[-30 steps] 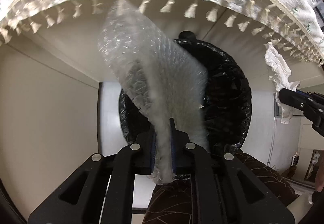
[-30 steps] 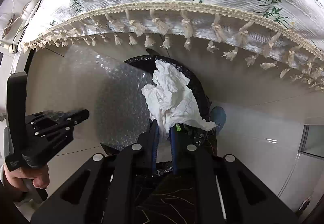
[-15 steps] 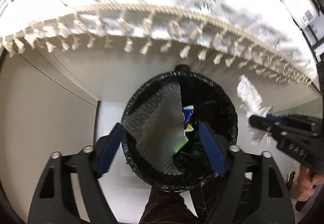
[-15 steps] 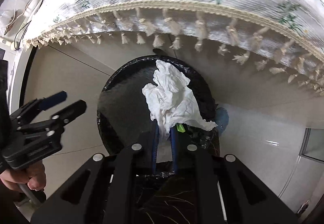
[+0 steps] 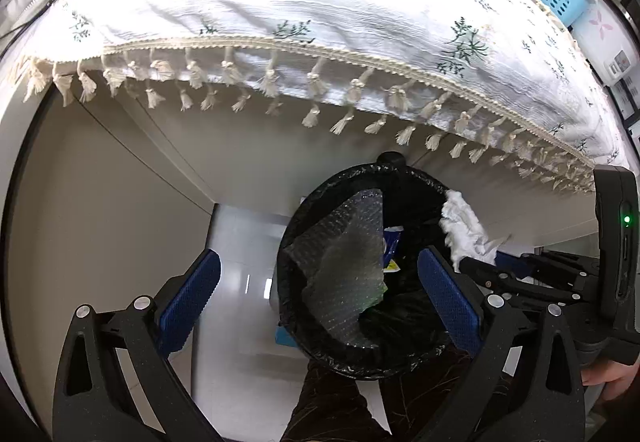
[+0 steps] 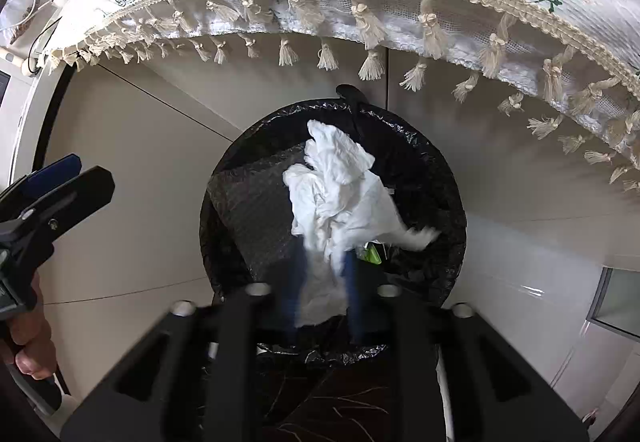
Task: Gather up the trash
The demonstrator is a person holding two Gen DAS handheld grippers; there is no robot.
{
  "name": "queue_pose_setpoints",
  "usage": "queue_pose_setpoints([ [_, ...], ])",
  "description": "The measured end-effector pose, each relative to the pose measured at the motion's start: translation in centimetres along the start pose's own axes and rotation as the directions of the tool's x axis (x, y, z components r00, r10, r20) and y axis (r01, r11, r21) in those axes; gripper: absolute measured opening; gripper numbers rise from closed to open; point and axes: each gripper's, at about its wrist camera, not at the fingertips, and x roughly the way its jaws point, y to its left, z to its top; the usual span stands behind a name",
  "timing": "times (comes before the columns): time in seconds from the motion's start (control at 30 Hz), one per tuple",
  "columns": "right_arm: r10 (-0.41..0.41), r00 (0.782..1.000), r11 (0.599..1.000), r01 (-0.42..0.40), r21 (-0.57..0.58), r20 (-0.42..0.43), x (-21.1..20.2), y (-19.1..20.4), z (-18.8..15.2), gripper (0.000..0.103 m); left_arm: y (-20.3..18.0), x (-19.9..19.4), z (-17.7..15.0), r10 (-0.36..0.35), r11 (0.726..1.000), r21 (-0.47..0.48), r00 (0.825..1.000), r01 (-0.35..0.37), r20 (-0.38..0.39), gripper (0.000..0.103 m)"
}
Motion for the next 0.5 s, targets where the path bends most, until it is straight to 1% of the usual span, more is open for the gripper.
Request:
queue_pose_setpoints([
  [0.1,-0.011,1.000,1.000,0.010,0.012,0.014,-0.6,-0.2,0.1,0.043,0.3,0.0,0.1,-0.003,1.000,-0.012,1.000,0.003,-0.008,0.097],
  [0.17,-0.023,0.999,0.999,0.022,0.028,0.036,-1.5,-0.4,0.4,0.059,0.2,-0.4,0.2,-0.005,1.000,-0.016,1.000,0.005,-0.001,0.097],
  [0.2,-0.027,0.998,0.999,0.025,0.038,0.057,-2.3,-0.6,0.6,0.062,0.2,-0.7,0.4,-0.006,1.000,-0.015,1.000,0.006,0.003,0.097],
  [0.27,-0.043,0.994,0.997,0.037,0.062,0.099,-4.0,-1.0,0.9,0.078,0.2,-1.2,0.7,-0.012,1.000,-0.019,1.000,0.012,0.008,0.097],
  [0.3,-0.054,0.991,0.996,0.045,0.076,0.123,-4.9,-1.2,1.1,0.082,0.2,-1.5,1.0,-0.011,1.000,-0.023,1.000,0.011,0.011,0.097],
  [0.33,-0.066,0.987,0.995,0.053,0.090,0.145,-5.8,-1.4,1.3,0.088,0.2,-2.0,1.2,-0.010,1.000,-0.025,1.000,0.010,0.014,0.097],
  [0.37,-0.083,0.982,0.992,0.067,0.103,0.168,-7.0,-1.6,1.3,0.091,0.1,-2.4,1.5,-0.009,1.000,-0.024,1.000,0.010,0.019,0.097],
  [0.5,-0.139,0.961,0.983,0.104,0.154,0.241,-11.0,-2.8,2.2,0.095,0.0,-4.8,3.0,-0.013,1.000,-0.022,0.998,0.014,0.058,0.097],
])
